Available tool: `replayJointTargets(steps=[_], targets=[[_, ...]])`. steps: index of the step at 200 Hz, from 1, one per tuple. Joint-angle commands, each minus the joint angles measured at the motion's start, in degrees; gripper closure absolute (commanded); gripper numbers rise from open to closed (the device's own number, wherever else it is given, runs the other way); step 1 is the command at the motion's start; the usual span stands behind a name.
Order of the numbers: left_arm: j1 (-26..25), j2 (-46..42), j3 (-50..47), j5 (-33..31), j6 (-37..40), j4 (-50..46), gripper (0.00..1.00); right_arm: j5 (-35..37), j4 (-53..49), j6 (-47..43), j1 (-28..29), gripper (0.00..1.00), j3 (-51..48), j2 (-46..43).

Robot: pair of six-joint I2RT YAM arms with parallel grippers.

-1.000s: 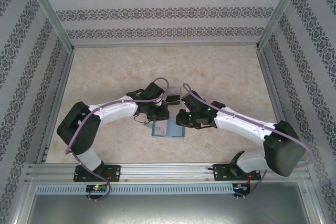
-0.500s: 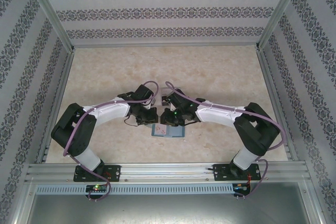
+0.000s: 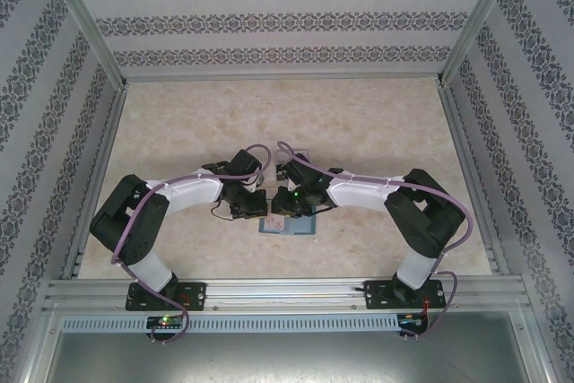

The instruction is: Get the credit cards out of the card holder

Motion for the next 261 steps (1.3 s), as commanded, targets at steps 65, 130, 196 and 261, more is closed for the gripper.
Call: replayJointTargets(steps=[65,130,196,261], targets=[[0.5,2.4,-0.8,-1.4,2.0,-2.2,0.91,3.5,-3.6,-2.6,0.6,0.78,0.5,1.9],[0.5,2.5,-1.0,-1.8,2.1,-3.1,0.91,8.0,-8.8,-4.7,0.7,0.76,0.8,1.2],[0.5,1.0,-0.7,-2.2,1.6,-4.0,0.91,11.1,-14.6,-7.4,0.6,0.77,3.1,-0.4],[-0.5,-3.1,3.9,-2.2,0.8,-6.8,0.91,6.9,-10.1,-4.4,0.2,0.75,1.0,-5.6]])
